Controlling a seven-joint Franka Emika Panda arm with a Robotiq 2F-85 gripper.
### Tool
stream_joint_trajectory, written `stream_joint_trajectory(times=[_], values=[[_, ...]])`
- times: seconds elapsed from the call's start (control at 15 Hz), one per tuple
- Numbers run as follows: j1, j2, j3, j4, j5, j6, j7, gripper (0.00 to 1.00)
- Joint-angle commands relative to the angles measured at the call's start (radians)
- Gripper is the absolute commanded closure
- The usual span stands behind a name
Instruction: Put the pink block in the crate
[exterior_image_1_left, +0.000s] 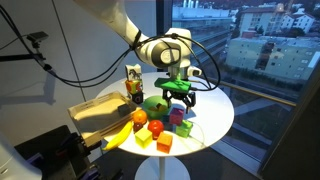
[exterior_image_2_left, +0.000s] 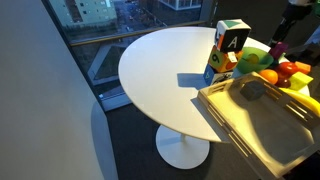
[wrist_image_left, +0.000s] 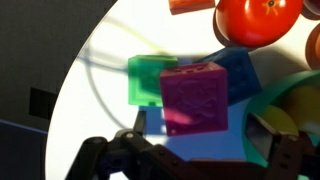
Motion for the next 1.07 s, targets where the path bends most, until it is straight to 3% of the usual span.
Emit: stream_joint_trajectory(times=[0.0, 0.33, 1.0], values=[[-0.027, 0.039, 0.021, 0.045, -0.007, -0.002, -0.014, 0.27], [-0.021, 0.027, 0.019, 0.039, -0.013, -0.014, 0.007, 0.67], [0.011, -0.129, 0.015, -0.063, -0.027, -0.074, 0.068, 0.68]])
